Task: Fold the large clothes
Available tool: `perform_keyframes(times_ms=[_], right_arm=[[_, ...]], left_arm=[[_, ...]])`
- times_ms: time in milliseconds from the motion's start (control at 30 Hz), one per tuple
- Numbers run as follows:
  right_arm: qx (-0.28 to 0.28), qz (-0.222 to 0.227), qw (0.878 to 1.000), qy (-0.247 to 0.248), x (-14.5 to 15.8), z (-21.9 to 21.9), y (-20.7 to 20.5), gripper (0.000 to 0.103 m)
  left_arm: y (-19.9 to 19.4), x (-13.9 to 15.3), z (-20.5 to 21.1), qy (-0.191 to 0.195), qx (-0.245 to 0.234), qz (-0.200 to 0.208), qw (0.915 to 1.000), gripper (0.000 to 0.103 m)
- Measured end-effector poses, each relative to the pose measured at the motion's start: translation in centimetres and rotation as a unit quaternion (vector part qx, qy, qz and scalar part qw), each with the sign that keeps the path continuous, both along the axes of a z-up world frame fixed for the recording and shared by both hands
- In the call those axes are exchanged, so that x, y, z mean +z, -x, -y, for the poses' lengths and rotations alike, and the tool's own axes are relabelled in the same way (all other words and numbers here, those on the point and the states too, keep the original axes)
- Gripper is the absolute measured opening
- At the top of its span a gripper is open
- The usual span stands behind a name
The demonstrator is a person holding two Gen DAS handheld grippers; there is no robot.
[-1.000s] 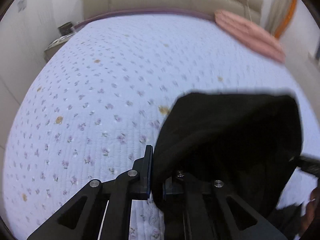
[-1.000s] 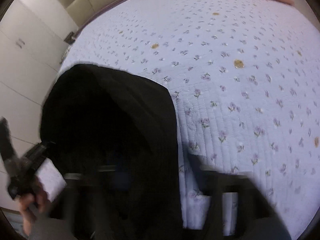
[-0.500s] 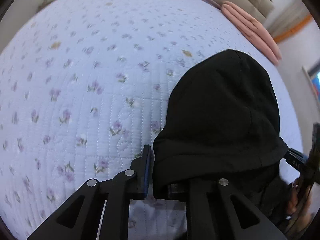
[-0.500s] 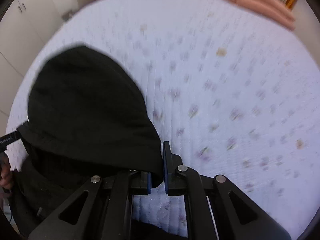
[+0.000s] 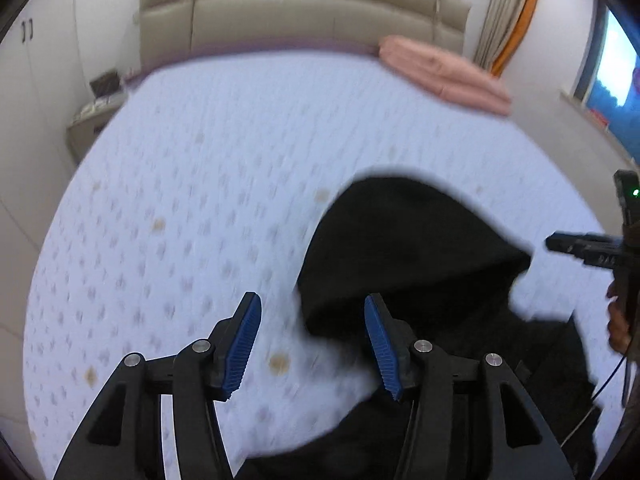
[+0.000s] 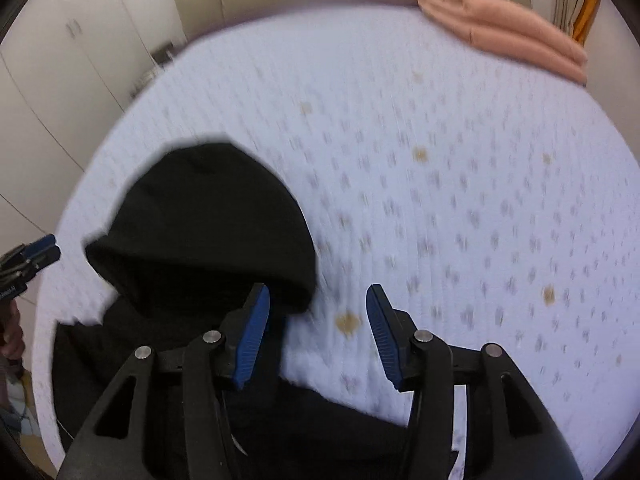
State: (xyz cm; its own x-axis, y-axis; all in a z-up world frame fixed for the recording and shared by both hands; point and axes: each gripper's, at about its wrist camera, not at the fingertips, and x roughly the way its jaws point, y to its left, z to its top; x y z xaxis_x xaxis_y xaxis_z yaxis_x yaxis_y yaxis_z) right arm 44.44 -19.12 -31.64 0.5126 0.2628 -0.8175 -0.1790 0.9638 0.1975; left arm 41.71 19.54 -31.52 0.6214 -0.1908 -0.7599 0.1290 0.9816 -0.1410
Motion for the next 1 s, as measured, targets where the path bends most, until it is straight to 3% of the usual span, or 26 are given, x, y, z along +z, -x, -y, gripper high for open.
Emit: perform_keyframes(times_ms=[100,167,233,333,400,467,633,767,867,933,1000], right_arm=[[0.002,0.006,1.0,-0.016,0.6,-2.8,-3.8,0.054],[0.015,-0.009,1.0,-0.026,-0.6,-4.4,-6.0,0.054],[0.027,-0.042,0.999,-0.021,-3.4,-6.1,-8.3,0.054],[0.04,-0.081,0.996,0.01,-7.3,-7.6,-9.1,0.054],[0.051,-0.106,0.993,0.032,-10.0,-8.1,-9.0,0.053],[0.056,-0.089,0.993,0.049,-10.9,-8.5,-8.4,0.053],[0.057,-0.081,0.992,0.072,-10.9,-9.1,-8.7,0.054],[0.07,-0.091,0.993,0.036,-8.7,-7.2,-8.1,0.055],[0.072,-0.083,0.994,-0.012,-6.1,-4.2,-6.6,0.056],[0.062,-0.085,0.994,-0.027,-5.4,-2.2,-6.1,0.069],[0.051,-0.094,0.993,-0.045,-5.5,-0.4,-6.1,0.072]], left_arm=[[-4.2,-0.6,2.3,0.025,-0.006,0.0,0.9997,0.061],[-6.3,-2.4,3.8,0.048,-0.018,-0.024,0.9984,0.061],[-8.2,-5.1,5.0,0.04,-0.023,-0.054,0.9975,0.061],[-8.2,-9.5,6.1,0.011,-0.027,-0.107,0.9939,0.061],[-8.0,-11.7,5.8,0.023,-0.028,-0.126,0.9913,0.061],[-7.8,-12.3,5.4,0.037,-0.024,-0.121,0.9917,0.062],[-8.1,-12.2,5.8,0.023,-0.024,-0.122,0.992,0.063],[-7.4,-9.6,5.5,0.02,-0.011,-0.104,0.9943,0.063],[-5.7,-6.0,4.0,0.041,-0.001,-0.054,0.9977,0.063],[-5.4,-4.6,3.0,0.045,0.007,-0.037,0.9983,0.064],[-5.8,-4.2,1.9,0.043,0.018,-0.035,0.9983,0.065]])
